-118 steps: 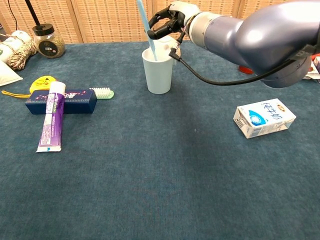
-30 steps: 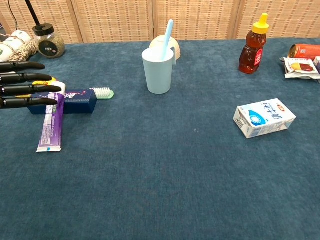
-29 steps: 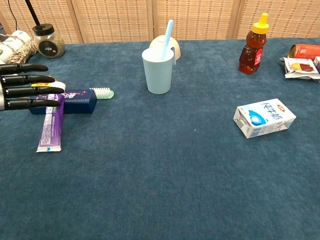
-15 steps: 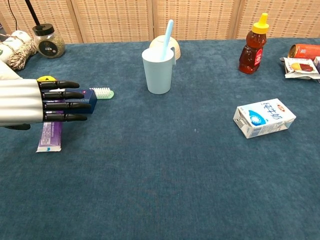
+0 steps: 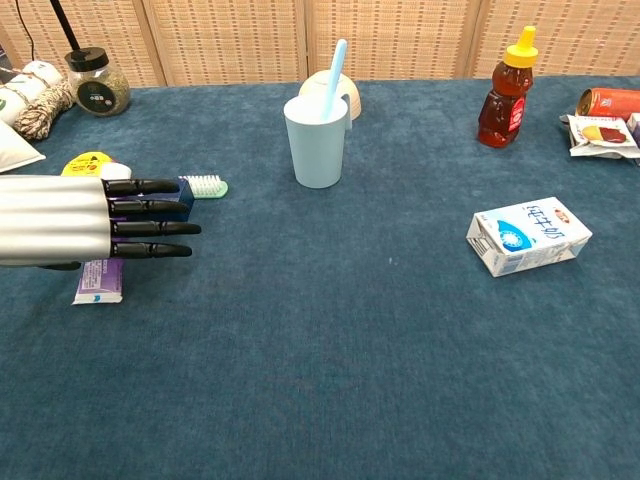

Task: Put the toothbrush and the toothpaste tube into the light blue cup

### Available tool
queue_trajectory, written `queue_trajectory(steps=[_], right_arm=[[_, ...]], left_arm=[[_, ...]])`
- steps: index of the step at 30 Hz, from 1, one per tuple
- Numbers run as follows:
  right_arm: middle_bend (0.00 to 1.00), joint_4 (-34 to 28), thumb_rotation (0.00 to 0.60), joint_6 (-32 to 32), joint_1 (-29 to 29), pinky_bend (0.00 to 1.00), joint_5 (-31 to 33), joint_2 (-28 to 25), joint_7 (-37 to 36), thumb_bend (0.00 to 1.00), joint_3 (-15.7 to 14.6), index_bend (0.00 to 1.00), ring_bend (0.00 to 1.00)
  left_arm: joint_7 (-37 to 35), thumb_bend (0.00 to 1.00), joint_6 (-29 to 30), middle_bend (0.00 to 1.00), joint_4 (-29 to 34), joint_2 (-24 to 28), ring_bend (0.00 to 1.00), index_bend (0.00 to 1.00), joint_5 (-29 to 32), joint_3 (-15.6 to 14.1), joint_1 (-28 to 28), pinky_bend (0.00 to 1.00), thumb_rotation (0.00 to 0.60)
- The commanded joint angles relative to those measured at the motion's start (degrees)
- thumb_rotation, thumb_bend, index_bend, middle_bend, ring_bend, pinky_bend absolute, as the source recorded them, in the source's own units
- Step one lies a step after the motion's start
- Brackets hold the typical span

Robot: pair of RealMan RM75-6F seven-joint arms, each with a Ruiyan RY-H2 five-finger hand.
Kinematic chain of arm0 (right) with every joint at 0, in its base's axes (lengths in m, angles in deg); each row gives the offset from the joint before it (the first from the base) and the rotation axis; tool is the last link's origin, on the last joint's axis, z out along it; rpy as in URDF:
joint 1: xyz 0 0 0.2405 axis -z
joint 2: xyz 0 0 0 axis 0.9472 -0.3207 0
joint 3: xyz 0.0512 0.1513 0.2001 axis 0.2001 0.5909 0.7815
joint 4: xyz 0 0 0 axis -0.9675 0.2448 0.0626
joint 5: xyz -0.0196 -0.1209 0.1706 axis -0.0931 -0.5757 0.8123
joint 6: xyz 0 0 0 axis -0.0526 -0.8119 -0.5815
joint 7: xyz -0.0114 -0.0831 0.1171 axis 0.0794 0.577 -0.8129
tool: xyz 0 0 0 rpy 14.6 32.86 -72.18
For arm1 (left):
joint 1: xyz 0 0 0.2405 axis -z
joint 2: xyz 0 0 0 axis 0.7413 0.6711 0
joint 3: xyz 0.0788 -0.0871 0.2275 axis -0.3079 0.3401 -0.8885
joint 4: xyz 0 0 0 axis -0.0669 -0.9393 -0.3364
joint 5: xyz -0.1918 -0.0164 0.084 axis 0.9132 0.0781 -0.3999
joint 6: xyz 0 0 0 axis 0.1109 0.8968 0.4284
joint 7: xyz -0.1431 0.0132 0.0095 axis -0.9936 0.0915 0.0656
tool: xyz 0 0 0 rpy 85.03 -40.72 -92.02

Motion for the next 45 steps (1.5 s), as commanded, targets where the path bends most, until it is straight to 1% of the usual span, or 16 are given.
queue_trajectory(steps=[1,2,3,5,8,14,22,27,30,33,37,38,39,40,43,45], right_arm=[[0.0,0.1,0.6,0.1,0.0,0.0,0.0,0.0,-0.1,0.12,0.1,0.0,0.0],[0.0,0.2,0.6,0.1,0.0,0.0,0.1,0.0,-0.1,0.12,0.2,0.0,0.0],[0.0,0.2,0.6,0.1,0.0,0.0,0.2,0.1,0.1,0.12,0.3,0.0,0.0],[0.0,0.3,0.6,0.2,0.1,0.0,0.5,0.3,0.5,0.12,0.4,0.0,0.0],[0.0,0.1,0.6,0.3,0.1,0.0,0.5,0.3,0.3,0.12,0.5,0.0,0.0],[0.0,0.1,0.6,0.1,0.2,0.0,0.5,0.3,0.1,0.12,0.8,0.0,0.0],[0.0,-0.1,0.6,0.4,0.2,0.0,0.2,0.4,-0.3,0.12,0.7,0.0,0.0],[0.0,-0.3,0.6,0.6,0.2,0.0,0.1,0.3,-0.4,0.12,0.6,0.0,0.0],[0.0,-0.4,0.6,0.6,0.2,0.0,0.0,0.3,-0.5,0.12,0.6,0.0,0.0],[0.0,-0.5,0.6,0.7,0.2,0.0,0.0,0.3,-0.5,0.12,0.6,0.0,0.0],[0.0,-0.5,0.6,1.0,0.1,0.0,-0.2,0.4,-0.4,0.12,0.5,0.0,0.0],[0.0,-0.5,0.6,1.1,0.1,0.0,-0.3,0.5,-0.3,0.12,0.4,0.0,0.0],[0.0,-0.6,0.6,1.2,0.0,0.0,-0.5,0.5,-0.2,0.12,0.3,0.0,0.0],[0.0,-0.7,0.6,1.3,0.0,0.0,-0.6,0.6,-0.1,0.12,0.2,0.0,0.0],[0.0,-0.6,0.6,1.7,-0.2,0.0,-0.7,0.7,0.2,0.12,0.0,0.0,0.0],[0.0,-0.6,0.6,1.9,-0.3,0.0,-0.7,0.8,0.3,0.12,0.0,0.0,0.0]], left_arm=[[-0.5,0.17,1.0,0.07,-1.8,-1.1,0.01,0.21,0.2,-0.7,0.1,0.19,0.6],[-0.7,0.19,1.1,0.11,-2.4,-1.4,0.04,0.27,0.4,-0.9,0.1,0.22,0.6],[-0.8,0.2,1.3,0.14,-2.7,-1.7,0.06,0.3,0.6,-1.0,0.1,0.23,0.6],[-0.8,0.23,1.9,0.23,-3.6,-2.2,0.14,0.4,0.8,-1.4,0.1,0.29,0.6],[-0.8,0.26,2.2,0.32,-4.4,-2.7,0.22,0.5,1.1,-1.9,0.1,0.37,0.6],[-1.0,0.33,3.5,0.43,-6.4,-4.1,0.32,0.62,1.8,-2.9,0.0,0.46,0.6],[-2.0,0.35,8.3,0.51,-8.6,-5.4,0.37,0.72,2.5,-3.4,-0.5,0.49,0.6],[-3.0,0.36,11.5,0.51,-8.8,-5.2,0.38,0.73,3.8,-2.8,-0.6,0.49,0.6],[-4.3,0.36,14.2,0.51,-7.2,-4.6,0.38,0.73,5.6,-1.3,-0.8,0.49,0.6],[-6.9,0.36,17.3,0.51,-4.6,-4.0,0.38,0.73,8.1,1.0,-1.1,0.49,0.6],[-12.2,0.36,20.4,0.51,1.9,-2.4,0.38,0.73,12.8,5.3,-1.1,0.49,0.6],[-14.5,0.36,20.7,0.51,5.0,-1.8,0.38,0.73,14.6,6.8,-1.0,0.49,0.6],[-18.6,0.36,21.2,0.51,9.3,-1.2,0.38,0.73,17.2,8.9,-0.9,0.49,0.6],[-20.9,0.36,20.6,0.51,13.4,-0.3,0.38,0.73,19.1,10.3,-0.6,0.49,0.6],[-25.5,0.36,18.6,0.51,22.6,1.3,0.38,0.73,23.3,13.7,0.0,0.49,0.6],[-27.1,0.36,17.4,0.5,25.7,1.6,0.38,0.73,25.2,15.0,0.3,0.49,0.6]])
